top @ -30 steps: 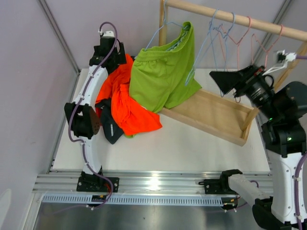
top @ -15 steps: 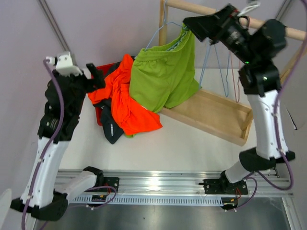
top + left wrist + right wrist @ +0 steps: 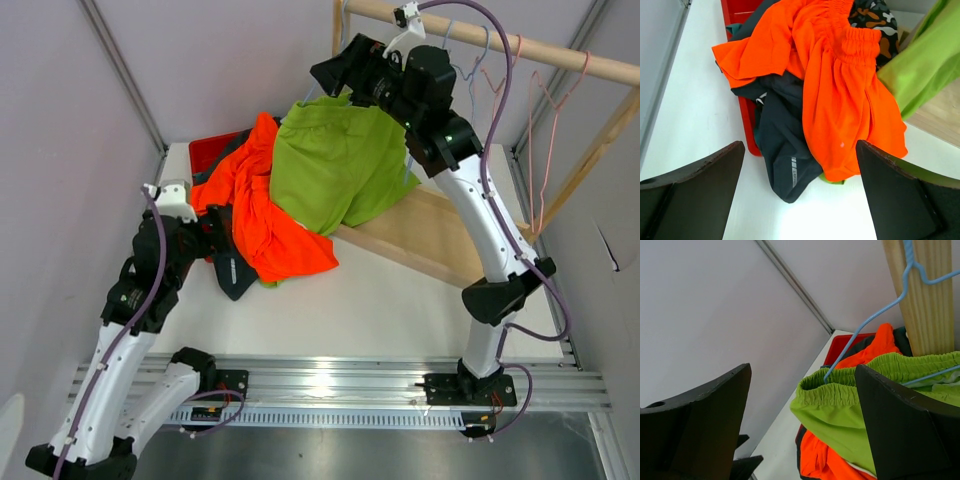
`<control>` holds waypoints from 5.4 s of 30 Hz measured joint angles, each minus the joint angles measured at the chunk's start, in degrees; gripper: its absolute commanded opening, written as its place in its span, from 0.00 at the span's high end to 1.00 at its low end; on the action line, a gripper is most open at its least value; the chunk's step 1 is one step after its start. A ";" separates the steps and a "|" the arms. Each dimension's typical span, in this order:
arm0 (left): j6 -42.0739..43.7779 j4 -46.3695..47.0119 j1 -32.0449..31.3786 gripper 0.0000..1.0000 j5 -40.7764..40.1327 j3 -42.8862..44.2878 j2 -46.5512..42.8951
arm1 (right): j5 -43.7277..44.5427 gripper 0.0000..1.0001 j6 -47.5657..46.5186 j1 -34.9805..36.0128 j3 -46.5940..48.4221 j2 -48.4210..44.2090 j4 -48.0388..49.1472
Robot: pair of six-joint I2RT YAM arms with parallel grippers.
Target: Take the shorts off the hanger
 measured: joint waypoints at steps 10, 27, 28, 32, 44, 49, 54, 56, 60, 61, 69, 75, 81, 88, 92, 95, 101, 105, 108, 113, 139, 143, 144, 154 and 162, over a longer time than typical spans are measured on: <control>-1.05 1.31 -0.09 0.01 0.85 -5.40 -7.91 | 10.91 0.11 -1.70 2.38 2.64 6.29 3.85; -1.51 2.93 -0.46 0.01 0.96 -9.03 -10.62 | 17.25 0.98 -1.18 5.03 5.16 14.99 9.57; -1.51 2.93 -0.50 0.01 0.96 -9.03 -10.62 | 17.84 1.00 0.33 5.18 5.20 14.99 9.29; -1.51 2.89 -0.57 0.01 0.96 -9.03 -10.54 | 19.39 1.00 1.07 5.20 5.20 14.97 8.94; -1.44 9.16 -5.99 0.01 9.75 -1.62 -3.37 | 19.23 1.00 -0.57 5.57 -0.37 6.71 6.73; -0.87 20.79 -10.32 0.01 17.59 0.90 4.00 | 18.62 1.00 -1.14 5.88 -2.99 0.33 6.10; -1.03 32.76 -12.81 0.01 24.65 1.18 12.35 | 17.14 1.00 -0.72 6.08 -5.70 -4.33 3.89; -1.44 36.96 -13.77 0.01 26.88 1.18 15.74 | 16.48 1.00 -0.70 6.03 -7.15 -5.44 3.87; -1.97 43.63 -16.00 0.01 29.83 1.51 21.42 | 15.54 1.00 -0.72 6.03 -10.10 -7.89 4.11; -2.05 44.48 -16.46 0.12 30.27 1.86 22.51 | 15.32 1.00 -0.72 6.03 -11.02 -8.72 4.17; -2.40 47.23 -21.14 1.00 29.75 7.26 29.16 | 14.73 1.00 -0.66 6.03 -15.65 -13.86 4.61; -1.25 44.26 -28.15 1.00 22.58 2.71 21.20 | 14.47 1.00 0.04 5.92 -15.74 -13.88 4.85; -0.98 44.28 -45.40 1.00 10.40 -13.51 2.43 | 12.15 1.00 2.62 6.25 -15.74 -14.53 5.38; -1.68 45.90 -52.11 1.00 1.20 -22.05 2.91 | 11.54 1.00 6.71 6.80 -15.74 -15.93 5.27; -1.14 47.43 -52.30 1.00 -4.72 -19.04 9.66 | 11.45 1.00 10.38 6.54 -17.53 -17.68 4.52; 0.68 47.32 -52.26 1.00 -10.01 -12.28 17.22 | 10.78 1.00 15.08 5.62 -24.72 -22.64 6.32; 6.29 53.48 -50.49 1.00 -19.80 0.76 29.03 | 7.34 1.00 32.46 5.09 -39.45 -32.76 14.34; 11.34 59.23 -50.18 1.00 -24.72 5.49 34.21 | 3.93 1.00 44.41 5.22 -40.54 -32.24 21.20; 13.66 61.22 -50.05 1.00 -26.45 6.10 35.47 | 0.42 1.00 49.86 5.18 -39.04 -29.73 23.80; 15.43 60.96 -49.20 1.00 -27.80 6.10 35.89 | -3.10 1.00 55.30 4.81 -36.28 -24.83 25.16; -0.09 26.51 -55.30 1.00 -35.28 -15.50 -6.21 | -2.73 1.00 51.01 -8.11 -22.47 -8.37 27.32; 0.63 21.38 -55.58 1.00 -36.20 -7.78 -5.55 | -2.69 1.00 50.03 -8.07 -24.76 -8.61 29.53; 1.46 20.13 -55.63 1.00 -36.98 -5.07 -4.87 | -2.73 1.00 49.83 -7.98 -26.16 -9.05 29.99; 21.70 20.81 -53.16 1.00 -39.60 23.71 8.28 | -1.99 0.76 48.72 -7.30 -39.93 -16.57 31.69; 24.04 13.42 -24.37 1.00 -24.30 51.28 25.53 | -0.68 0.01 44.41 -6.25 -43.67 -22.84 26.40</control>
